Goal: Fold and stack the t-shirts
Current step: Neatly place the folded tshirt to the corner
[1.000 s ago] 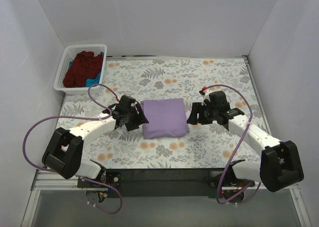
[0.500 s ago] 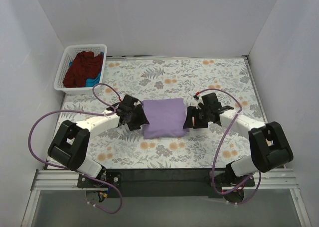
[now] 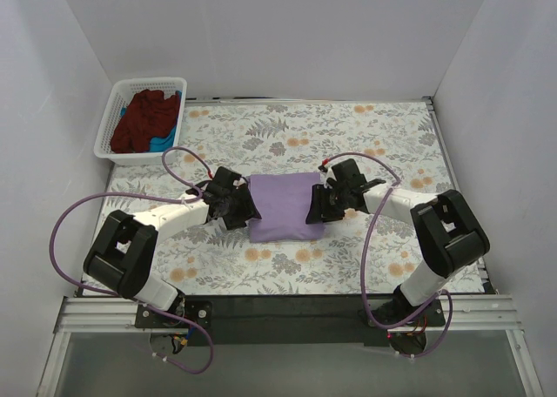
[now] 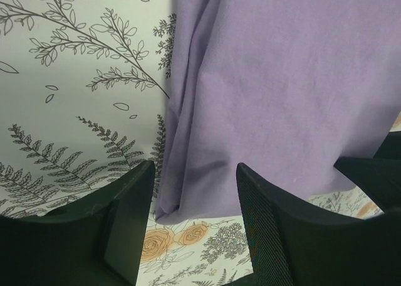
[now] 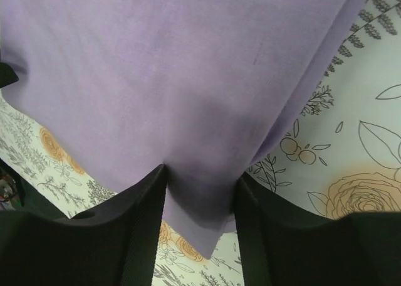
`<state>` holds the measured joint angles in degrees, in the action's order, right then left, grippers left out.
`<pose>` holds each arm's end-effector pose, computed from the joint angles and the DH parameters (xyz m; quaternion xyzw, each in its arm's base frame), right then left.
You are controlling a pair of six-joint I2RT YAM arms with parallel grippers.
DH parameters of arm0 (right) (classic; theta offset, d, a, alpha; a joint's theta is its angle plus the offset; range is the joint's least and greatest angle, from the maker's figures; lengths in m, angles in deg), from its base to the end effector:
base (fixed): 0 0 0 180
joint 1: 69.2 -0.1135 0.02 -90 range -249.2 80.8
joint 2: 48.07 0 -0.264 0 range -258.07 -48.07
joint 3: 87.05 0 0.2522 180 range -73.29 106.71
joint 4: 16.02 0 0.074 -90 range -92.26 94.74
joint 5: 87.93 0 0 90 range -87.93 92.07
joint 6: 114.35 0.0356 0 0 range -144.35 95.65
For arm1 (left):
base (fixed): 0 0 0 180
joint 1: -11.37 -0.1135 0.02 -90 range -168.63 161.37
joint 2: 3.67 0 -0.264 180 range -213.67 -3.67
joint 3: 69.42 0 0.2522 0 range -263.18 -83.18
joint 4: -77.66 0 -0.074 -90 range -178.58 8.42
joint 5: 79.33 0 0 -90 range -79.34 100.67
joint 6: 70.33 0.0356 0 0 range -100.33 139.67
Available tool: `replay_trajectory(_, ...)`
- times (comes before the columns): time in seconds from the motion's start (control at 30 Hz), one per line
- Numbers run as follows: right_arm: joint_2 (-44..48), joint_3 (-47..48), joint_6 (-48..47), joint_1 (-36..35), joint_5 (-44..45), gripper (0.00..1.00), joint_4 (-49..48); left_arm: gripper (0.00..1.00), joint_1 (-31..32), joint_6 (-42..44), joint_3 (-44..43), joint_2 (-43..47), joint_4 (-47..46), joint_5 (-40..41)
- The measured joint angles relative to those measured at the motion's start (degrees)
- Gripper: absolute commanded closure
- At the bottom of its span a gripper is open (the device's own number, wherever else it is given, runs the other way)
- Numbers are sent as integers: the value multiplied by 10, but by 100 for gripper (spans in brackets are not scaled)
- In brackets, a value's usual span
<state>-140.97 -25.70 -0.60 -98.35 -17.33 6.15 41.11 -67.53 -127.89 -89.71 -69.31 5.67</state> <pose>0.2667 0.1623 0.1585 -0.0965 0.9332 0.2800 0.2034 0.2408 -0.1411 0.1648 -0.4548 0.8527 -0.2382 0.0966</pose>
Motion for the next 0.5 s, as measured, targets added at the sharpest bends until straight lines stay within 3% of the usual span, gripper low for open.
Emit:
replay_trajectory(0.1,-8,3,-2,-2,9,65,1,47,0,3,0,0,1,0)
replay_trajectory(0.2,-16,10,-17,-2,26,98,9,47,0,19,-15,0,22,8)
replay_trajectory(0.5,-52,83,-81,61,59,99,70,47,-53,136,-141,20,75,79)
